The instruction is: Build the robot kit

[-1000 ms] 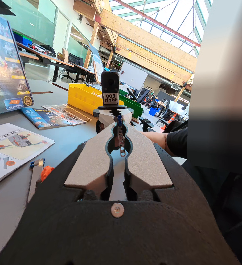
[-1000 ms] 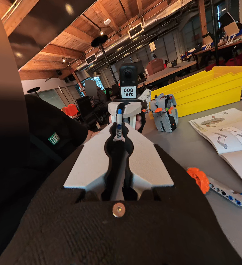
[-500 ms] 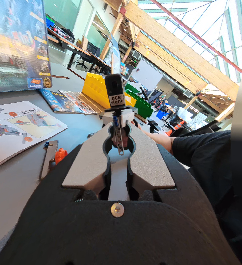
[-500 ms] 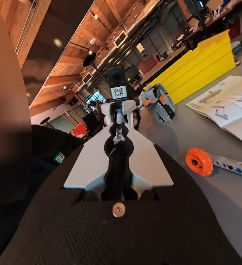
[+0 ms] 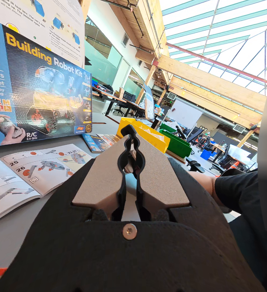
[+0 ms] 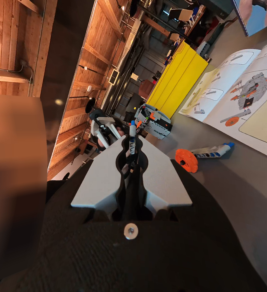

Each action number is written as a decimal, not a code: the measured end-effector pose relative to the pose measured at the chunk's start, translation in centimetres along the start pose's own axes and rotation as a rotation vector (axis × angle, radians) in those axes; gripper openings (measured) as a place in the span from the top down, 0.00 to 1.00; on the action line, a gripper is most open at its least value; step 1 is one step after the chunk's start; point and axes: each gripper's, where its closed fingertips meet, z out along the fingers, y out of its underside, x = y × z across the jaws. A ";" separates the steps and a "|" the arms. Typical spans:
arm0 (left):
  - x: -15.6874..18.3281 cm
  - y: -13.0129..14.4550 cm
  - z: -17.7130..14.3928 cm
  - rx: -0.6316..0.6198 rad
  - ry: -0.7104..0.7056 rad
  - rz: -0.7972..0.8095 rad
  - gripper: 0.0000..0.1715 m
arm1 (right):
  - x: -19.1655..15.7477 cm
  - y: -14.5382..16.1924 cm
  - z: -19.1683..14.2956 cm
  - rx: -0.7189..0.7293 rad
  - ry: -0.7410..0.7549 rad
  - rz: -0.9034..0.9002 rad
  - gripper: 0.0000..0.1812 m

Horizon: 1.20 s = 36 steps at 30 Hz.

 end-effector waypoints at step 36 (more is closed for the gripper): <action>-1.3 -2.9 -2.6 0.169 -0.121 0.079 1.00 | 1.4 0.0 -0.3 -0.005 0.071 0.034 0.97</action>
